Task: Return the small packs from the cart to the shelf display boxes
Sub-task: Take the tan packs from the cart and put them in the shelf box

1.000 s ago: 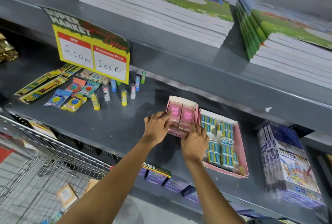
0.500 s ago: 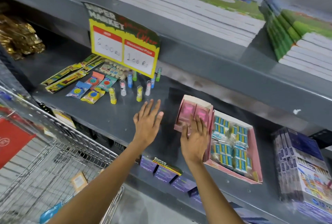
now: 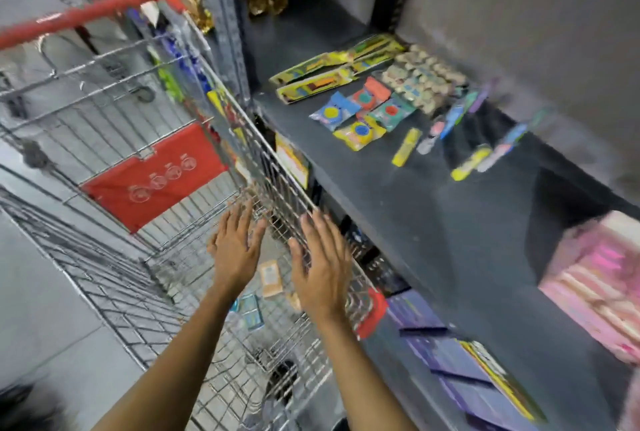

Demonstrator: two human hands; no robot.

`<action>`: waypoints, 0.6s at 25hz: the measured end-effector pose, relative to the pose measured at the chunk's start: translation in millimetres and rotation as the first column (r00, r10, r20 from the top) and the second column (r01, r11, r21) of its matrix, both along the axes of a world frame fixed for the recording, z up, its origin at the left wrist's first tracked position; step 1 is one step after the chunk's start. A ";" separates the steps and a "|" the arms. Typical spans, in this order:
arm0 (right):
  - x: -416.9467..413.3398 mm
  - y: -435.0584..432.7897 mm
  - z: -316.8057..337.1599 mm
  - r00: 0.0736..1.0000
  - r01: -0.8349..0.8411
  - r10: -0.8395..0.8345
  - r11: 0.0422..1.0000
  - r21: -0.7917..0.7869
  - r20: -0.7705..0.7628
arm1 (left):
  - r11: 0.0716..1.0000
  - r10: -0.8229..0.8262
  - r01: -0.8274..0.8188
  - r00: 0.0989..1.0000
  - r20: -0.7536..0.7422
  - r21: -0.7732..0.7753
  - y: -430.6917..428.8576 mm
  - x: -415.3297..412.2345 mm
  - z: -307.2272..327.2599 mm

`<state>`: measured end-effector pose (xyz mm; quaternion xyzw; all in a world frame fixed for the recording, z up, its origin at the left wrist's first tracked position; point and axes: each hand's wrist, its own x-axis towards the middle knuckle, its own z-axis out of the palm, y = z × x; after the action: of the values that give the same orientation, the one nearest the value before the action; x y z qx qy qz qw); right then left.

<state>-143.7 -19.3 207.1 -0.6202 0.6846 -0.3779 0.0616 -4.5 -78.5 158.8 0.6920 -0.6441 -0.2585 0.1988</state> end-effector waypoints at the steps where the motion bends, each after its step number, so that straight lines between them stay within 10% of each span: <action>1: 13.6 -0.3 -26.5 1.000 0.011 -0.012 0.997 0.081 0.017 | 0.997 0.034 -0.035 0.999 0.019 0.071 3.6 6.2 -25.7; 7: 22.4 20.8 -178.9 0.951 0.278 -0.310 0.811 0.515 -0.026 | 0.879 0.137 -0.202 0.975 0.176 0.433 21.6 -12.7 -152.1; 15: 39.8 2.5 -234.0 0.878 0.379 -0.477 0.675 0.634 -0.017 | 0.906 0.298 -0.294 0.954 0.035 0.306 26.1 -33.6 -209.4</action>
<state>-103.9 -16.8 -26.9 -0.3563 0.8892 -0.1812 0.2224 -38.0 -52.4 -50.6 0.8023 -0.4823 -0.3270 0.1295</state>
